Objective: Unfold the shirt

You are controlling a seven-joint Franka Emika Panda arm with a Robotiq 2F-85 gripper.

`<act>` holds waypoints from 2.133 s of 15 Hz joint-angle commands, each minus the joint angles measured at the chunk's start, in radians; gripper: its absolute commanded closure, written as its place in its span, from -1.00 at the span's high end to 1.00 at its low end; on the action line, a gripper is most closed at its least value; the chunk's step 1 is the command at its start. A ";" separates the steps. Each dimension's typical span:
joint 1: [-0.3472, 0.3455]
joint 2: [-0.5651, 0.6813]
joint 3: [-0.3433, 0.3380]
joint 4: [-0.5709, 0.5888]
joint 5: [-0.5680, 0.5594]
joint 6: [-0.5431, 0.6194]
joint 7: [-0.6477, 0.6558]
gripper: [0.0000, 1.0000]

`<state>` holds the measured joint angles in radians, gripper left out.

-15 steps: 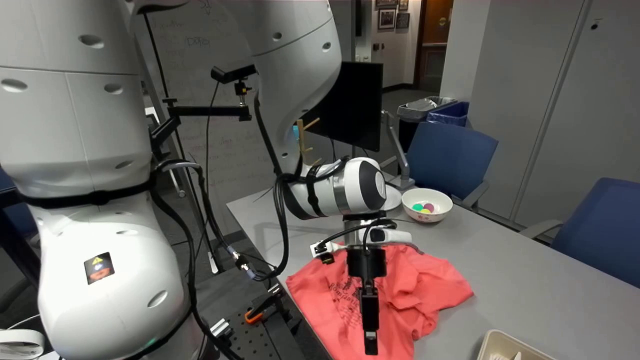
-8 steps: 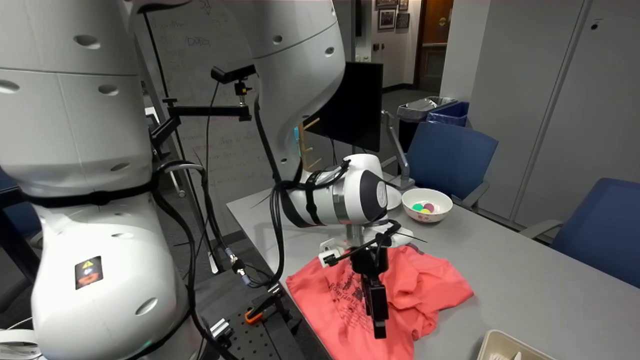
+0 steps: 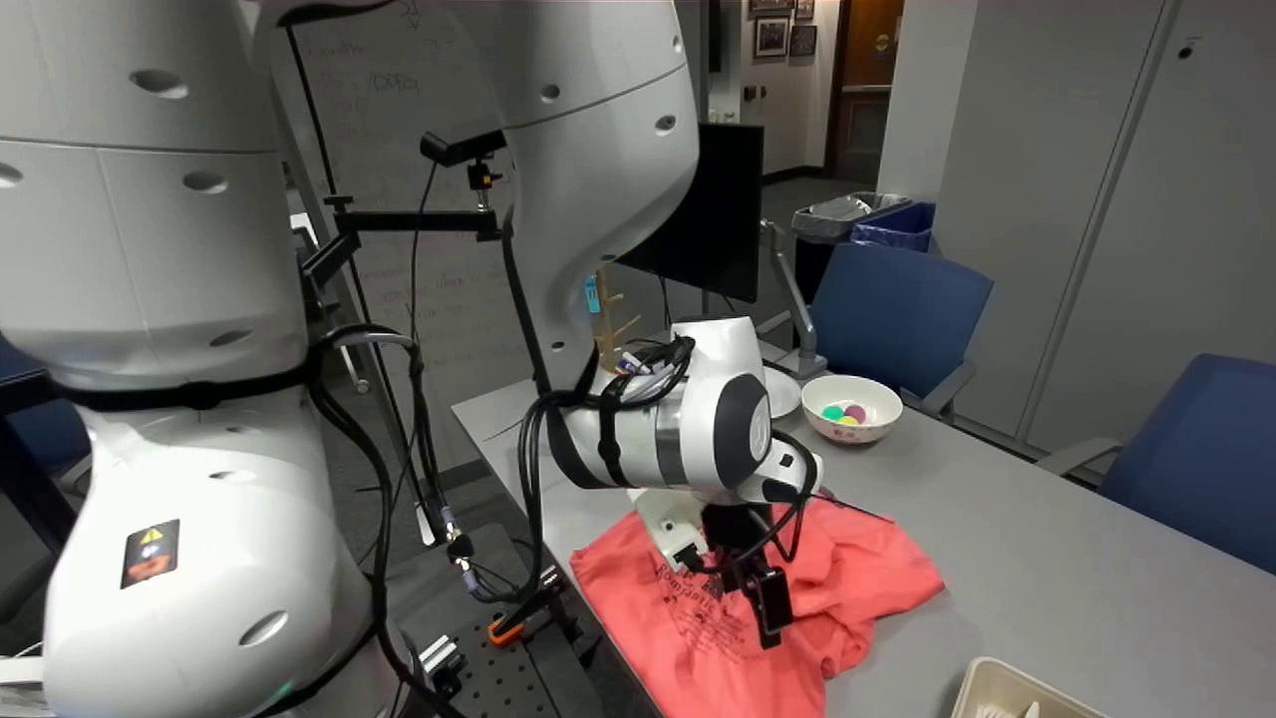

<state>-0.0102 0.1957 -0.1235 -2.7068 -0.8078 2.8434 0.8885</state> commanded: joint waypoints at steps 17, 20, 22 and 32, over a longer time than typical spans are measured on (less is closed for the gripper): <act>-0.025 0.113 0.231 0.157 0.304 0.039 -0.293 1.00; -0.019 0.182 0.234 0.220 0.315 0.042 -0.299 1.00; -0.017 0.239 0.230 0.269 0.311 0.049 -0.303 1.00; 0.173 0.461 0.158 0.470 0.598 0.050 -0.526 1.00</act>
<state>0.0980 0.5939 0.0566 -2.3024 -0.2993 2.8892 0.4397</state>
